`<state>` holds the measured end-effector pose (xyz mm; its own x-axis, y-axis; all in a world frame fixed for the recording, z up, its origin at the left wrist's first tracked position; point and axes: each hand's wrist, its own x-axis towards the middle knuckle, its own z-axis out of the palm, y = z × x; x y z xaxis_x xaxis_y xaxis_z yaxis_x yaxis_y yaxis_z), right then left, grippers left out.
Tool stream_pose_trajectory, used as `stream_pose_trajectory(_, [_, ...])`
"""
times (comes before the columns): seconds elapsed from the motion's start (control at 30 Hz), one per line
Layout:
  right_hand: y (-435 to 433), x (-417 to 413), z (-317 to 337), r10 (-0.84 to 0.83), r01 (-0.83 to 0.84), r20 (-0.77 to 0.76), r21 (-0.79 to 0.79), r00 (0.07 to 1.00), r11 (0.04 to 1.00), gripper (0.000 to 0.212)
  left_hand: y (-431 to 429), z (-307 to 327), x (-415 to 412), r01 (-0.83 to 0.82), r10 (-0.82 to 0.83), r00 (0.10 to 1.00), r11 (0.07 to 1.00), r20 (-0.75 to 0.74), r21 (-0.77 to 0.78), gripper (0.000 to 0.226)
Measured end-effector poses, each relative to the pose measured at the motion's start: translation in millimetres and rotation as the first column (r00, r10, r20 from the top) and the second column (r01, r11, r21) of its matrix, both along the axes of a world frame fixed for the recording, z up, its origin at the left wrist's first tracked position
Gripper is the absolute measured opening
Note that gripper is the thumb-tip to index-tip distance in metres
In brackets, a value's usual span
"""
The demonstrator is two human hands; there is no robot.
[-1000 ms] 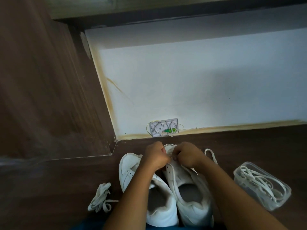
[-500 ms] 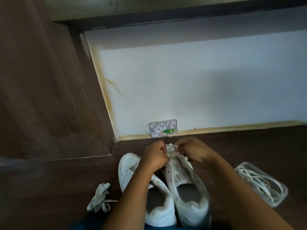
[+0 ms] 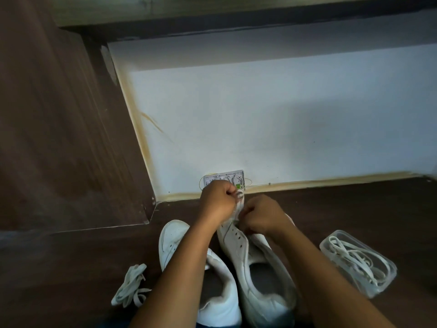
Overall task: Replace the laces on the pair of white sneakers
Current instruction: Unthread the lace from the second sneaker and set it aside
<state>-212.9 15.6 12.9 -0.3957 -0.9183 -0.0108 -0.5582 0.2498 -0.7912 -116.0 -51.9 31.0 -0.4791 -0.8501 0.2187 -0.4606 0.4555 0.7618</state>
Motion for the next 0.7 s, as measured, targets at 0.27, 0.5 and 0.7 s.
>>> stream_pose_trajectory(0.27, [-8, 11, -13, -0.078, 0.092, 0.170, -0.075, 0.982, 0.993, 0.010, 6, 10, 5, 0.126, -0.044, 0.975, 0.918, -0.218, 0.377, 0.024])
stream_pose_trajectory(0.5, [-10, 14, -15, -0.108, 0.170, 0.483, -0.087, 0.869, 0.982, 0.025, 1, 3, 19, 0.047, 0.001, 0.991, 0.937, -0.135, 0.346, 0.025])
stream_pose_trajectory(0.7, [-6, 6, -7, -0.041, 0.186, 0.795, -0.091, 0.606, 0.978, 0.023, -4, -19, 21, 0.087, -0.112, 0.990, 0.966, 0.089, 0.243, 0.032])
